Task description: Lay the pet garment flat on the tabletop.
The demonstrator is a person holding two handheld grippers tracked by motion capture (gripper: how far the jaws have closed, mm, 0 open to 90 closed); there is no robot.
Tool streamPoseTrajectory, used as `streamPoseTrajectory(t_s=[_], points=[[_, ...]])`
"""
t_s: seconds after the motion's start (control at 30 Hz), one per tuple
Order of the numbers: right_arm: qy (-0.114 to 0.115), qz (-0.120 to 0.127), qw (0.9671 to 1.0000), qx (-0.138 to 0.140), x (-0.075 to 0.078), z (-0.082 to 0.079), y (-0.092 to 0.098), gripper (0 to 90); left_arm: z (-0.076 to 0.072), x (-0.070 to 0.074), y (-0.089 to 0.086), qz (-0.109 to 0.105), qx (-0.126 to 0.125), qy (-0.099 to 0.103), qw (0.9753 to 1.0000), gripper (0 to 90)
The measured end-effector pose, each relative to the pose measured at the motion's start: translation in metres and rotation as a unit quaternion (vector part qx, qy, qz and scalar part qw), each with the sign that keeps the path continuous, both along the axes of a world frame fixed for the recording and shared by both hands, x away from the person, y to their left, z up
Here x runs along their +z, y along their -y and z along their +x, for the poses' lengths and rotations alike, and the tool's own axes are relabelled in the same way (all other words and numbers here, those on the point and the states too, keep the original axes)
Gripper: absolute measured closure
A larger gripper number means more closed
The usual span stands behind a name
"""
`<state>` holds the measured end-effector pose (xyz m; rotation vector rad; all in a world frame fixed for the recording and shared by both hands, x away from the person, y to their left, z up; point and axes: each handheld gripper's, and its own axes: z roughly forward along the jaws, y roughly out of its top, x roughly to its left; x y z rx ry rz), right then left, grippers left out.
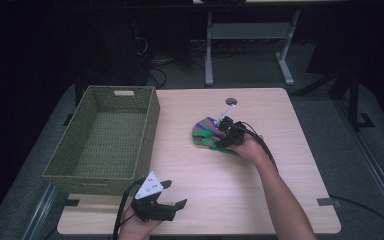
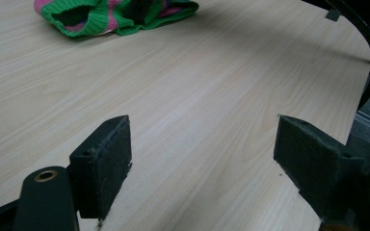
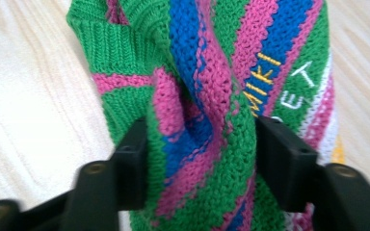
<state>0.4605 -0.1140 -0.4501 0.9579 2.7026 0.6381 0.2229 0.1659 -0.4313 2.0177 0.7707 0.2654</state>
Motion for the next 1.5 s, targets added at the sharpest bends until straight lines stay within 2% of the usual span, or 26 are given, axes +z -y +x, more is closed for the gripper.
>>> streamPoseTrajectory(t_s=[0.03,0.13,0.27,0.3,0.33,0.57,0.73,1.0,1.1,1.3,1.4,1.43,1.5], points=[[0.004,-0.005,1.0000,-0.002,0.001,0.000,0.001,53.1,0.000,0.000,0.000,-0.001,0.001,-0.001,1.0000,20.7],[0.011,-0.015,0.9998,-0.008,0.002,0.000,0.001,64.3,0.001,0.000,-0.002,0.000,0.001,0.000,1.0000,20.7],[0.010,0.001,0.9996,-0.026,0.002,0.001,0.005,69.3,0.001,0.000,-0.002,-0.003,0.000,-0.002,1.0000,20.7],[-0.001,0.015,0.9993,-0.035,0.002,0.002,0.008,71.5,0.001,0.000,-0.001,-0.003,0.000,-0.001,1.0000,20.7],[-0.004,0.015,0.9991,-0.038,0.003,0.002,0.008,72.1,0.000,0.000,-0.001,-0.002,0.000,-0.001,1.0000,20.7],[-0.004,0.015,0.9991,-0.038,0.008,0.000,0.013,73.3,0.001,0.000,-0.003,-0.007,-0.001,-0.002,1.0000,20.7],[-0.013,0.051,0.9971,-0.054,0.022,0.001,0.026,73.4,0.001,0.000,0.000,-0.006,-0.006,-0.001,1.0000,20.7],[-0.001,0.065,0.9972,-0.038,0.044,-0.015,0.039,73.3,0.001,-0.001,0.001,-0.005,-0.003,-0.003,1.0000,20.7],[0.006,0.080,0.9963,-0.030,0.053,-0.021,0.043,73.3,0.001,-0.001,0.001,-0.002,-0.005,-0.003,1.0000,20.7],[0.016,0.087,0.9959,-0.017,0.065,-0.035,0.051,73.3,0.001,-0.002,0.001,0.000,-0.005,-0.003,1.0000,20.7],[0.020,0.111,0.9935,-0.013,0.077,-0.047,0.058,73.3,0.001,-0.001,0.000,-0.001,-0.003,-0.001,1.0000,20.7],[0.020,0.111,0.9935,-0.013,0.077,-0.047,0.058,73.3,0.000,-0.001,0.000,-0.002,-0.002,-0.001,1.0000,20.7],[0.030,0.125,0.9918,-0.002,0.086,-0.061,0.059,73.3,0.000,-0.001,0.000,-0.004,0.000,-0.001,1.0000,20.7]])
